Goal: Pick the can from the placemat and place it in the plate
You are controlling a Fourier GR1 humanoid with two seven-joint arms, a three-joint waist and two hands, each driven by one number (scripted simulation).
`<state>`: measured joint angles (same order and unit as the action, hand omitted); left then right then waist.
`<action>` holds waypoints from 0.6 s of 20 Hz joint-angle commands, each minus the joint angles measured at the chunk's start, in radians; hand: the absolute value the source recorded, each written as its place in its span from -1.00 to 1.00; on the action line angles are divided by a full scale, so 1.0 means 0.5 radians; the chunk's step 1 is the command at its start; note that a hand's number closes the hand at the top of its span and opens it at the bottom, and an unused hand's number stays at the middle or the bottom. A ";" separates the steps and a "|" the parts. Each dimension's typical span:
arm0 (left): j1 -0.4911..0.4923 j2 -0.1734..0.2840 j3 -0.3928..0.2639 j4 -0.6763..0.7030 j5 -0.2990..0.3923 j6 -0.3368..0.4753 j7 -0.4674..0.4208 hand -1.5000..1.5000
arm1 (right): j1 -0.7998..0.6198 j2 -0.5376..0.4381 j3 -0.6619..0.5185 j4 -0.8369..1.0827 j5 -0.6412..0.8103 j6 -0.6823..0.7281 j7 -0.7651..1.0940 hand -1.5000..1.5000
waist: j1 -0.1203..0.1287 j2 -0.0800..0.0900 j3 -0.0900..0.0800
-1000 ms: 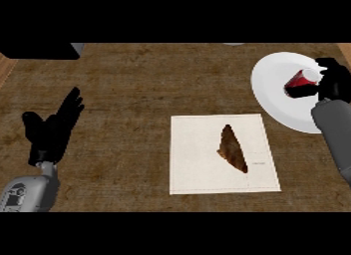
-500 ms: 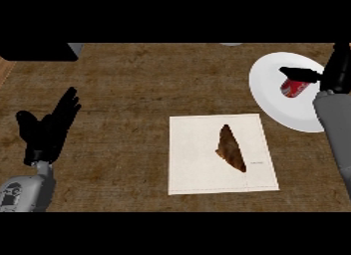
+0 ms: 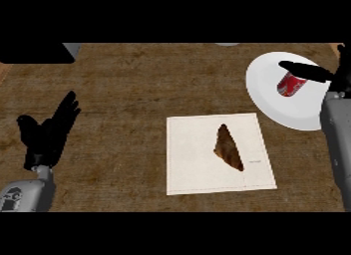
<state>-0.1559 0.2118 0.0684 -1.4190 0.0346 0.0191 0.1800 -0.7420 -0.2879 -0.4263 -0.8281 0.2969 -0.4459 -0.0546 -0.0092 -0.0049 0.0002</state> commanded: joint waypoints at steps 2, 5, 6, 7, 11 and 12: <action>-0.040 0.062 0.061 0.056 0.034 -0.083 -0.009 0.00 | 0.197 -0.066 -0.122 -0.052 -0.280 0.253 -0.195 -1.00 | 0.018 0.012 0.000; -0.045 -0.076 -0.022 0.062 -0.073 0.045 -0.042 0.00 | 0.290 -0.137 -0.085 -0.145 -0.305 0.293 -0.224 -1.00 | 0.018 0.010 0.000; 0.023 -0.023 -0.014 -0.057 -0.043 -0.021 0.022 0.00 | 0.307 -0.182 -0.094 -0.145 -0.321 0.316 -0.246 -1.00 | 0.024 0.009 0.000; -0.011 0.025 0.078 -0.011 0.018 -0.059 0.009 0.00 | 0.406 -0.128 -0.039 -0.305 -0.314 0.281 -0.155 -1.00 | 0.017 0.007 -0.001; -0.081 -0.018 0.059 0.125 -0.059 -0.039 -0.057 0.00 | 0.384 -0.177 -0.037 -0.215 -0.378 0.257 -0.218 -1.00 | 0.022 0.011 0.000; -0.133 -0.036 0.064 0.071 -0.010 -0.037 0.027 0.00 | 0.415 -0.250 -0.069 -0.232 -0.413 0.349 -0.196 -1.00 | 0.020 0.011 0.000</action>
<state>-0.1779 0.1953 0.0833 -1.4017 0.0160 0.0092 0.1694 -0.5596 -0.3703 -0.4486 -0.9460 0.1305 -0.3072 -0.1387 0.0002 -0.0003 0.0001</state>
